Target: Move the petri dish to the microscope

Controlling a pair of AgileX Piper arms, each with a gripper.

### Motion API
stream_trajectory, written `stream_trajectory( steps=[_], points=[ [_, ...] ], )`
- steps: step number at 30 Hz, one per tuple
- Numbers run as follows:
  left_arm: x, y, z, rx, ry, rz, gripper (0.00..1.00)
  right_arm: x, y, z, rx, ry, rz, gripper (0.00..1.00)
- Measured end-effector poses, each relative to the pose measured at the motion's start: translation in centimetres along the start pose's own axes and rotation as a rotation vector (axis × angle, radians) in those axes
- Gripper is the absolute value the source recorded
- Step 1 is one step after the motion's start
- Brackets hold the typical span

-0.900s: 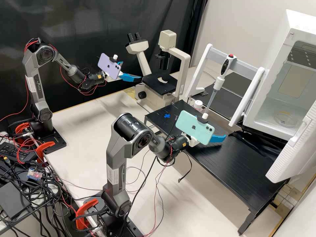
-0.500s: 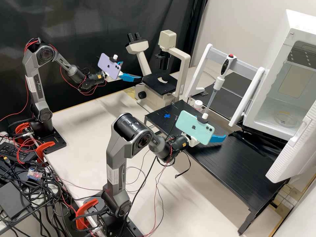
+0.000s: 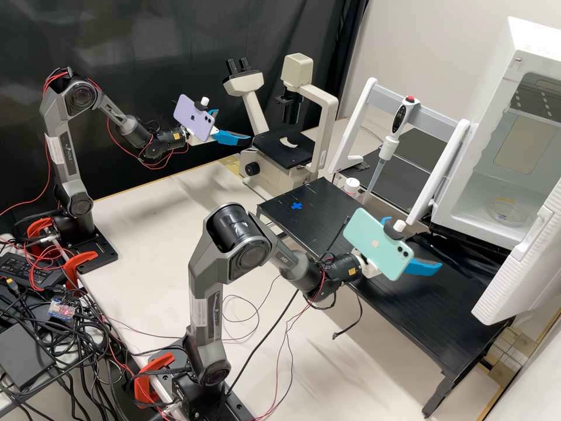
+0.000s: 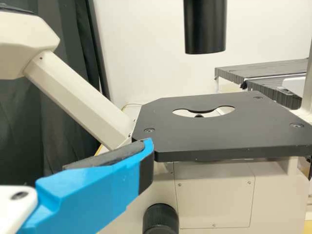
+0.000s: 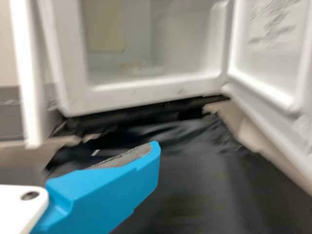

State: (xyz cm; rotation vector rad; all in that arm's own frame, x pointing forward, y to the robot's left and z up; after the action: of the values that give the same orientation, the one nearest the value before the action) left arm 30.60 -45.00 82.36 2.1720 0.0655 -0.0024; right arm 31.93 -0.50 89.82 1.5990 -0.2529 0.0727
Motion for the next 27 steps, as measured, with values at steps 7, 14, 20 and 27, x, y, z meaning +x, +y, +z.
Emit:
stream_trajectory(
  steps=[7,14,20,27],
  points=[
    [0.0,0.0,0.0,0.000,0.000,0.000,1.00,3.5,1.9,0.4,0.009,-0.041,0.062,1.00],
    [0.0,0.0,0.0,0.000,0.000,0.000,1.00,7.2,3.2,0.2,0.002,-0.087,0.085,1.00],
    [0.0,0.0,0.0,0.000,0.000,0.000,1.00,10.8,4.3,-0.6,-0.001,-0.076,0.104,1.00],
    [0.0,0.0,0.0,0.000,0.000,0.000,1.00,15.8,4.6,-0.8,0.002,-0.075,0.081,1.00]
  ],
)
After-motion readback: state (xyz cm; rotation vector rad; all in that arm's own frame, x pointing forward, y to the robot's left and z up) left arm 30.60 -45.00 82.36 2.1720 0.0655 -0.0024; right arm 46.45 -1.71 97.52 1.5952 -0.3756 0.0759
